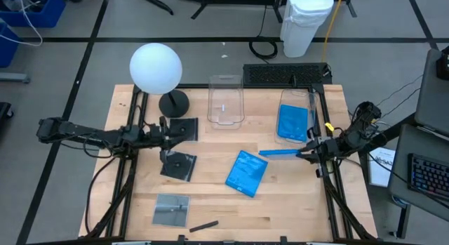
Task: Pick & place jewel cases by type
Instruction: Put the right blue CD case into the right transparent bin
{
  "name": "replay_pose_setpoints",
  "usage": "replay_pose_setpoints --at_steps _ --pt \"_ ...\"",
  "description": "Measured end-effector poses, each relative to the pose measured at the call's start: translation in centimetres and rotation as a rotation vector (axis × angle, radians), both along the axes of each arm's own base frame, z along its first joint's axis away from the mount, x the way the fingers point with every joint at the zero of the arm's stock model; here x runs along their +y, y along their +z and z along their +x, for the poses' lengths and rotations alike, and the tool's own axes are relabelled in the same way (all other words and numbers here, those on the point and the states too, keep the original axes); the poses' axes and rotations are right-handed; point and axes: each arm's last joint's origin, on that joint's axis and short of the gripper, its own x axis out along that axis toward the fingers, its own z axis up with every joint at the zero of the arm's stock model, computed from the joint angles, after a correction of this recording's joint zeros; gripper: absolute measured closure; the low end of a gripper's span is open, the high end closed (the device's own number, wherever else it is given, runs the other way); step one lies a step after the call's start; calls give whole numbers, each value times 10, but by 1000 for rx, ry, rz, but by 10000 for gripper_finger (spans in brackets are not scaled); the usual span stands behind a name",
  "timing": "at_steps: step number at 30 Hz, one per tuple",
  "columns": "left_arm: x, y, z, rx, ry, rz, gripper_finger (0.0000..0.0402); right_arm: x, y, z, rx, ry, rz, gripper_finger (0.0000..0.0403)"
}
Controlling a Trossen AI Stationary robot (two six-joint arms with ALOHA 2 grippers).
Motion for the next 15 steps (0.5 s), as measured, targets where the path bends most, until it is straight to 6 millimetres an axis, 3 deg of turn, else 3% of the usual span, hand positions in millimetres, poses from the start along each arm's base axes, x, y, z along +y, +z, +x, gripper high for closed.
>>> replay_pose_setpoints --at_steps 11,15 --pt "5 -7 -2 23 129 8 305 -9 19 1 -138 -217 27 375" --pt "5 -7 -2 23 129 8 305 -15 26 1 -114 -442 -25 375"
